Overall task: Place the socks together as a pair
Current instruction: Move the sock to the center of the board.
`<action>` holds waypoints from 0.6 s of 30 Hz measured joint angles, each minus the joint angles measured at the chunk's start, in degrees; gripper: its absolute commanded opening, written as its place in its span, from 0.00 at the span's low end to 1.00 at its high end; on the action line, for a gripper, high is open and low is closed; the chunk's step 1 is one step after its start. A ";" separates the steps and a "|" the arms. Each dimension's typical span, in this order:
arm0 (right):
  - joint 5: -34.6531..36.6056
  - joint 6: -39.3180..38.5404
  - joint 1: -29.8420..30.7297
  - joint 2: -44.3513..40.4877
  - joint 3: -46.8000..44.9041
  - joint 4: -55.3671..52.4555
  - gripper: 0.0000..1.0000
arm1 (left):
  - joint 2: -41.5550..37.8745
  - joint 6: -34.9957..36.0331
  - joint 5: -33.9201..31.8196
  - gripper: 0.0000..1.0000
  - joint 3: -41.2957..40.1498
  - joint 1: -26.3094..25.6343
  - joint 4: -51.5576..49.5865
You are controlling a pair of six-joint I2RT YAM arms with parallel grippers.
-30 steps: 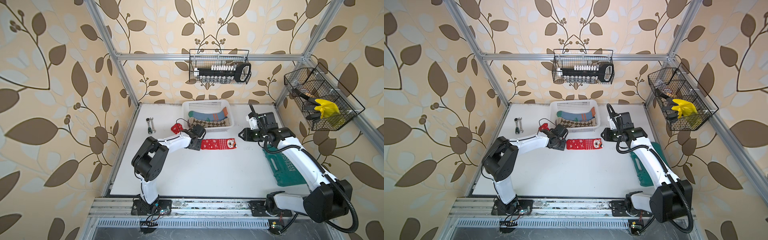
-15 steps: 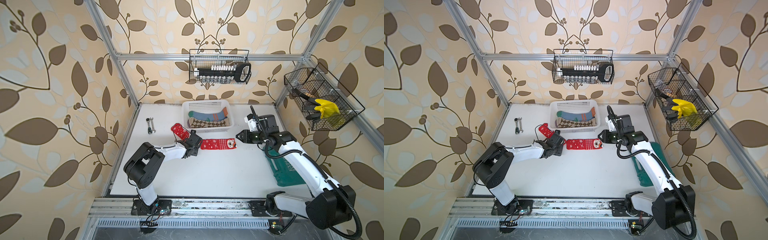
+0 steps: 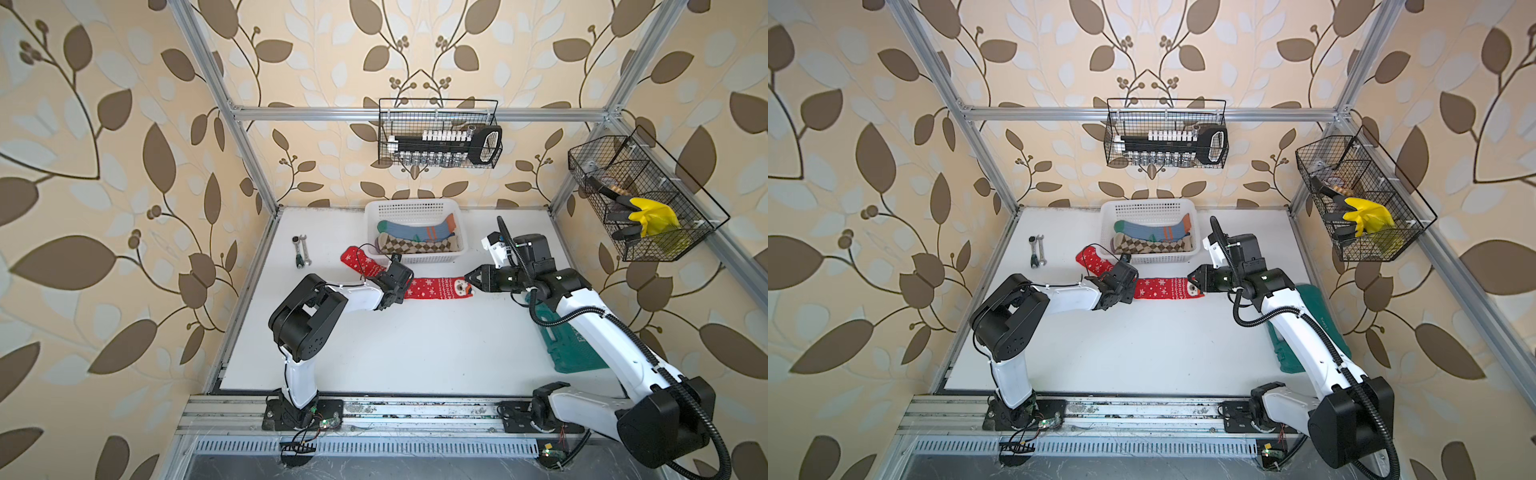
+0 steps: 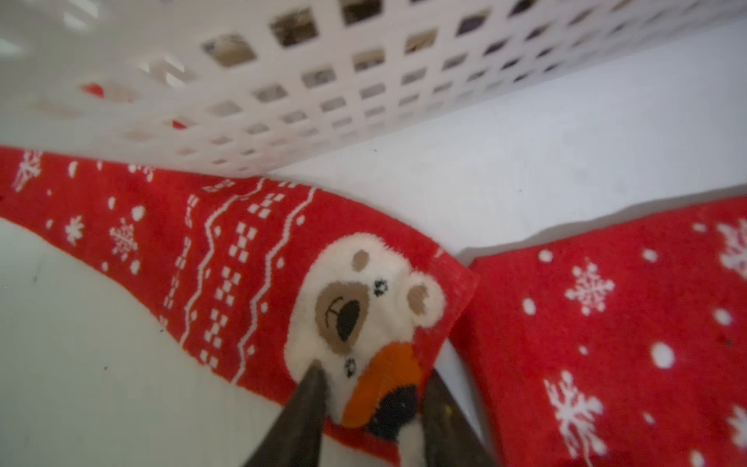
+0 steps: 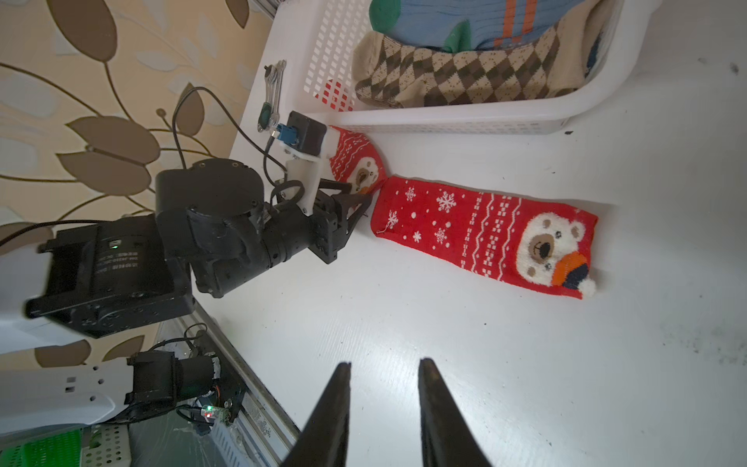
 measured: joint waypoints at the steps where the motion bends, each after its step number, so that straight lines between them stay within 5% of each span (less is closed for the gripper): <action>1: -0.26 0.11 0.28 -0.15 -0.07 0.22 0.29 | 0.00 -0.09 -0.20 0.13 -0.04 -0.11 -0.17; 4: -1.11 0.17 1.05 -0.50 -0.20 0.55 0.28 | -1.16 -1.62 -1.75 0.00 -0.94 -0.90 -0.87; 10: -1.75 0.42 1.97 -0.92 -0.74 0.72 0.28 | -9.11 -8.79 -5.66 0.00 -5.95 -6.54 -11.37; 18: -1.90 0.81 2.45 -2.45 -0.74 0.61 0.28 | -23.47 -24.65 -6.08 0.01 -8.02 -21.14 -27.74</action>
